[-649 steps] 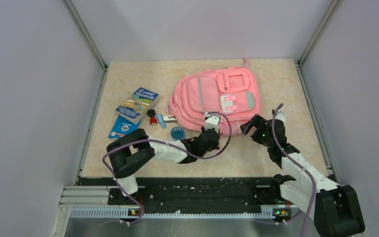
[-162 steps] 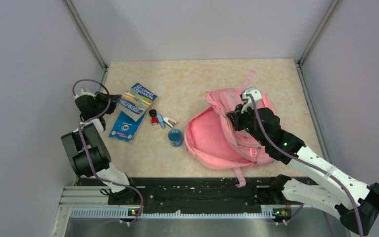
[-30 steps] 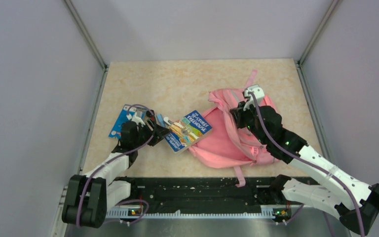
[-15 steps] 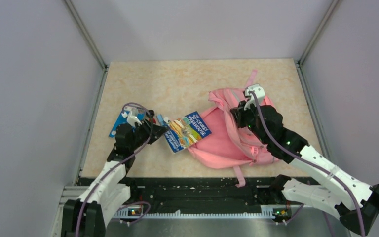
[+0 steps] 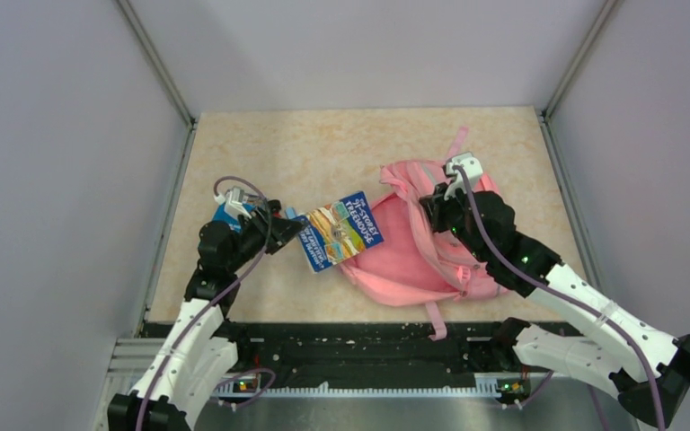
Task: Pack the student bag
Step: Place the book in the student bag.
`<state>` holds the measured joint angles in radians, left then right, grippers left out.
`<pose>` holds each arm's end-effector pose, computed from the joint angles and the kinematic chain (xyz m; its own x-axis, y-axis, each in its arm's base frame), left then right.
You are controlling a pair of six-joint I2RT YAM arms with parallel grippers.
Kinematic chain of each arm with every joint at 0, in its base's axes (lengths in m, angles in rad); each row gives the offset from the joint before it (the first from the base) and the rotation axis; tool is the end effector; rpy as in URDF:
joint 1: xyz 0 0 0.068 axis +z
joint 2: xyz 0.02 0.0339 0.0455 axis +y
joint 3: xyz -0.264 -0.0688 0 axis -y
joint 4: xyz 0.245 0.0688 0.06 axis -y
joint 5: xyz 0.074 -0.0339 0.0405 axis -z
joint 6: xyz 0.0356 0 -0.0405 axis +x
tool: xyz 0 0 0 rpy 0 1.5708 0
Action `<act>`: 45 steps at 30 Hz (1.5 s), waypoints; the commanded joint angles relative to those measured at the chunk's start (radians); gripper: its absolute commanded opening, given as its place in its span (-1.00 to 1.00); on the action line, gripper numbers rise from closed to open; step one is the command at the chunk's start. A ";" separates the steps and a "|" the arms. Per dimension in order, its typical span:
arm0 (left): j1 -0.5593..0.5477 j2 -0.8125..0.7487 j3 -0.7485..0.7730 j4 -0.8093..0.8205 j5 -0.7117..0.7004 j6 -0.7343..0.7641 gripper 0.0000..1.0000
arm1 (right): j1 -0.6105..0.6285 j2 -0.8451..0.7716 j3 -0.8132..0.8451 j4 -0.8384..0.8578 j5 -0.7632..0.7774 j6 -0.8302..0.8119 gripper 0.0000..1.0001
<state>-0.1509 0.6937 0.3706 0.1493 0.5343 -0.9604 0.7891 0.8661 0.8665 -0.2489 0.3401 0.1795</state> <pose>0.1668 -0.0437 0.2433 -0.6103 -0.6205 -0.4924 0.2183 0.4658 -0.8576 0.1481 0.1323 0.3483 -0.2493 -0.0122 -0.9684 -0.4033 0.9104 0.0923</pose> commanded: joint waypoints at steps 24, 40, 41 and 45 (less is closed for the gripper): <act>-0.468 0.510 0.197 0.714 -0.235 -0.324 -1.00 | 0.000 0.020 0.145 0.216 -0.003 -0.017 -1.00; -0.526 0.834 0.284 0.792 -0.404 -0.336 -1.00 | 0.001 0.039 0.145 0.221 -0.003 -0.014 -1.00; -0.528 0.845 0.291 0.764 -0.415 -0.322 -1.00 | 0.000 0.039 0.145 0.220 -0.001 -0.015 -1.00; -0.545 0.883 0.319 0.716 -0.467 -0.288 -1.00 | 0.000 0.040 0.146 0.221 0.003 -0.021 -1.00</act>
<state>-0.6762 1.5681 0.6102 0.7712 0.1360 -1.2713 0.7887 0.9253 0.9184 -0.2085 0.3405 0.1757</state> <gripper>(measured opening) 0.328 0.045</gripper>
